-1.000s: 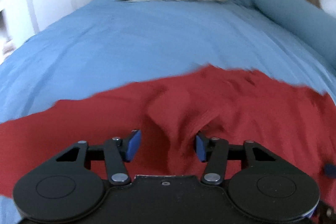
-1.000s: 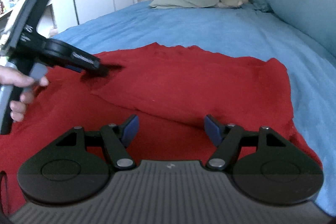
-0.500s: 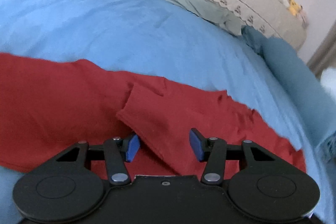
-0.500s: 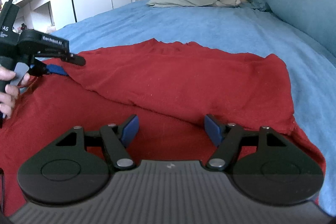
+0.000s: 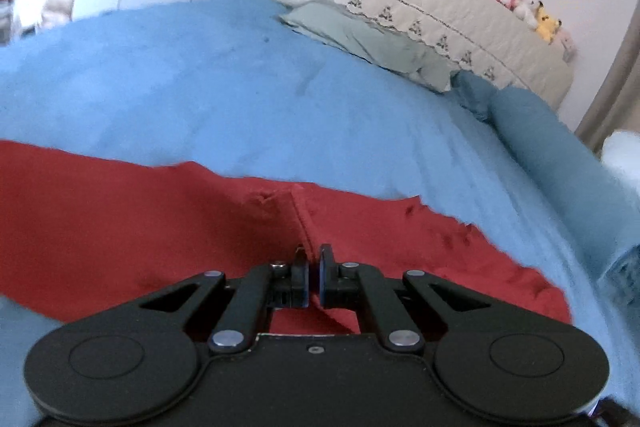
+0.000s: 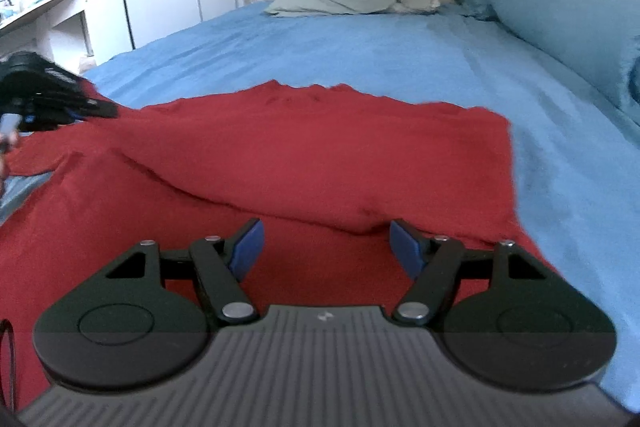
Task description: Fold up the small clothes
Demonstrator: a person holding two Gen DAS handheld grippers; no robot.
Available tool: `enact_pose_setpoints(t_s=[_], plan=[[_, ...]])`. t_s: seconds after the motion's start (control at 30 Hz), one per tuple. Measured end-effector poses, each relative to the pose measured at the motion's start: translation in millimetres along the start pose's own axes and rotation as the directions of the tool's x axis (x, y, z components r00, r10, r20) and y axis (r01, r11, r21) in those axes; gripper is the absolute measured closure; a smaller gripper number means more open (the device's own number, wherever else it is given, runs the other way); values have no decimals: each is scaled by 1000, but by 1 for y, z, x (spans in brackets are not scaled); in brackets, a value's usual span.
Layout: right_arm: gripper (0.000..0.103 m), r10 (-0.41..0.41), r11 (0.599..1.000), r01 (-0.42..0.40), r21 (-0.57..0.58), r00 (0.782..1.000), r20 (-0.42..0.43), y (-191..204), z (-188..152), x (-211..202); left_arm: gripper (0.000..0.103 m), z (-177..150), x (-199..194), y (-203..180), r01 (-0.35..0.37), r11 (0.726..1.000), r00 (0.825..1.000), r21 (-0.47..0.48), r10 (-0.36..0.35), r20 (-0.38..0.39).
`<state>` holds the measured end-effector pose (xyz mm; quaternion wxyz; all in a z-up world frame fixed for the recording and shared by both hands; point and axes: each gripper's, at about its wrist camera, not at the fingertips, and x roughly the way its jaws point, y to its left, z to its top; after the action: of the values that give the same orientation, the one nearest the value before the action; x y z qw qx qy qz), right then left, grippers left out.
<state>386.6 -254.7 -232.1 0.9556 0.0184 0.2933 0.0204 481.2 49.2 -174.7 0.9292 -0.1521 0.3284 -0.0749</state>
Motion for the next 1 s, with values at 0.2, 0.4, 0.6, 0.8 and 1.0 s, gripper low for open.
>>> enact_pose_setpoints(t_s=[0.2,0.4,0.6,0.8,1.0], plan=[[17,-46,998,48,48,998,-42,-24,-10,-6,89,-27,19,14,-45,999,996,15,46,-74],[12,-56,997,54,58,998,24,-29,8,-17,32,-18,-23,0,-64,996,996,62,60,68],[14,-101,990,104,98,994,-41,-44,10,23,29,-21,-12,-8,-27,989,1000,146,28,-4],[14,-104,994,105,28,994,-30,-63,-4,12,29,-26,-1,-12,40,983,998,182,-33,-45],[8,-88,996,89,-2,995,56,-41,28,21,16,-16,32,-26,34,983,998,180,-25,-54]])
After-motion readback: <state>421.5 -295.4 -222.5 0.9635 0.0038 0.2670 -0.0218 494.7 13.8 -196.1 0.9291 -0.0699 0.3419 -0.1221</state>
